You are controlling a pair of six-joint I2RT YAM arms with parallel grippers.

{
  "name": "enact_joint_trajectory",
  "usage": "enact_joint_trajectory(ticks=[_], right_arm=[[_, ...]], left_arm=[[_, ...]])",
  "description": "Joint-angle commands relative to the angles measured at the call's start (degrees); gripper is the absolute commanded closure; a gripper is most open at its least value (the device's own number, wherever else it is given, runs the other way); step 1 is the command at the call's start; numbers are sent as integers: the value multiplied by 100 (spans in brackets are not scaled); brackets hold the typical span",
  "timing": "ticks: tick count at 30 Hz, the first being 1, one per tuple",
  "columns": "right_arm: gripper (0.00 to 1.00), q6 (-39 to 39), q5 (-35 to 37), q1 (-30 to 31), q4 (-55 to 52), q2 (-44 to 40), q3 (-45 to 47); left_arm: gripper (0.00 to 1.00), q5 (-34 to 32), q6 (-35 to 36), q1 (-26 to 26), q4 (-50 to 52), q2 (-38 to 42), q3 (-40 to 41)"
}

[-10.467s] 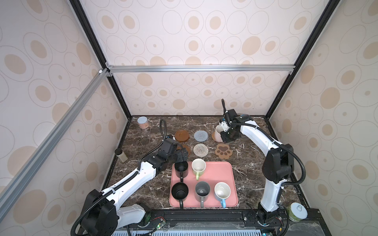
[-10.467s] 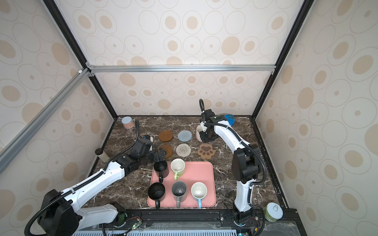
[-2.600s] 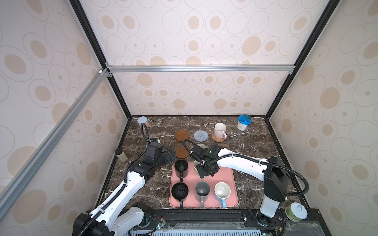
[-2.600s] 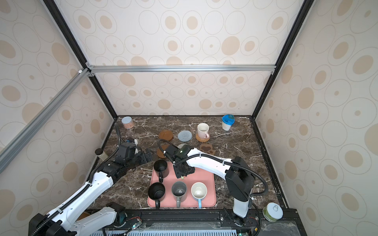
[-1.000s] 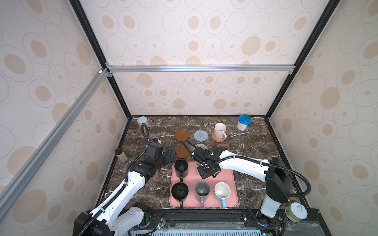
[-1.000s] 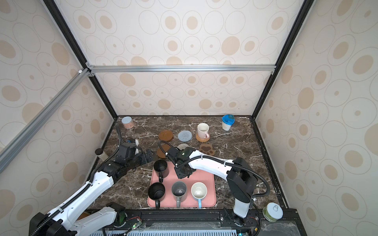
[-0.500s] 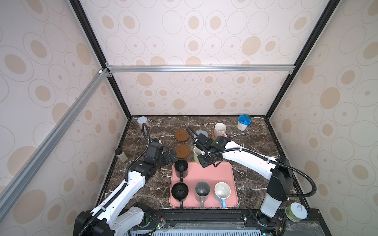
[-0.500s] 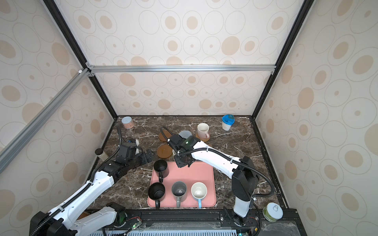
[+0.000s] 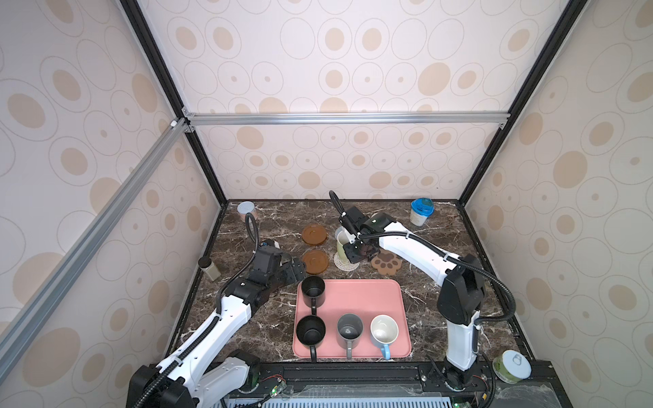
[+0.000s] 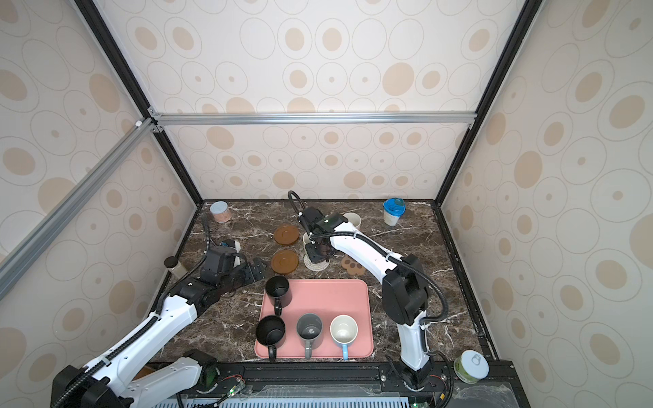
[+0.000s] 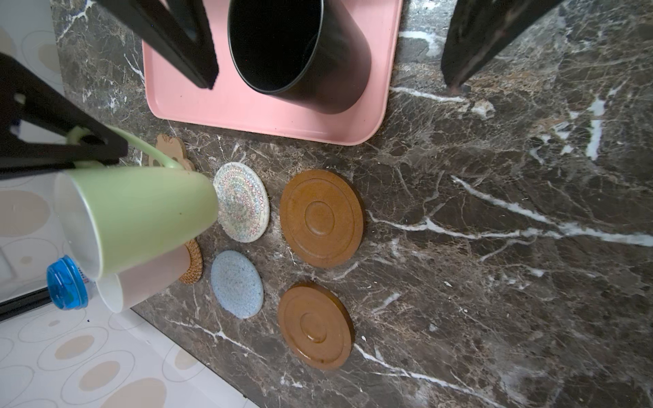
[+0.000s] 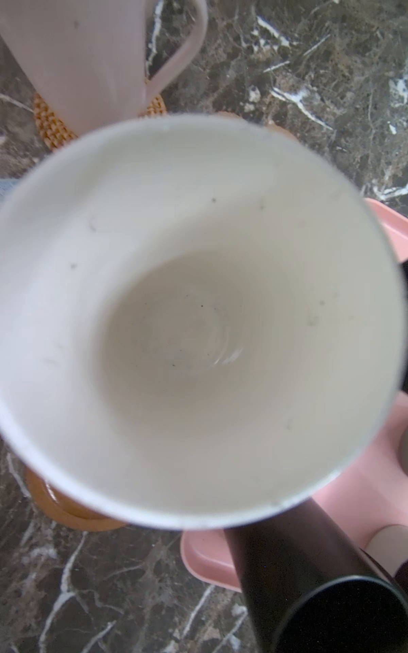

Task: Place cups on coasters
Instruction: Pick up the cup from the tray, then place the cup on the coaster.

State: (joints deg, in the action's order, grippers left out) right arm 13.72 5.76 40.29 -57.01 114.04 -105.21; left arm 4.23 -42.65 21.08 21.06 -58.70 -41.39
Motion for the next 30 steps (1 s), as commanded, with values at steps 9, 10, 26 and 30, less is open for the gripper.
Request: enact_joint_trajectory(ticks=[9, 10, 26, 30], right_arm=[[93, -839, -61, -523, -132, 1009, -1621], [93, -875, -87, -560, -163, 1098, -1759], [93, -1370, -108, -874, -413, 2407, -3573], [92, -1409, -114, -912, -340, 2554, -3713]], left_arm=[[0, 67, 126, -34, -54, 67, -107], [0, 74, 126, -38, -57, 60, -115], [0, 223, 135, -35, -28, 147, -33], [0, 244, 126, -34, -46, 166, 35]])
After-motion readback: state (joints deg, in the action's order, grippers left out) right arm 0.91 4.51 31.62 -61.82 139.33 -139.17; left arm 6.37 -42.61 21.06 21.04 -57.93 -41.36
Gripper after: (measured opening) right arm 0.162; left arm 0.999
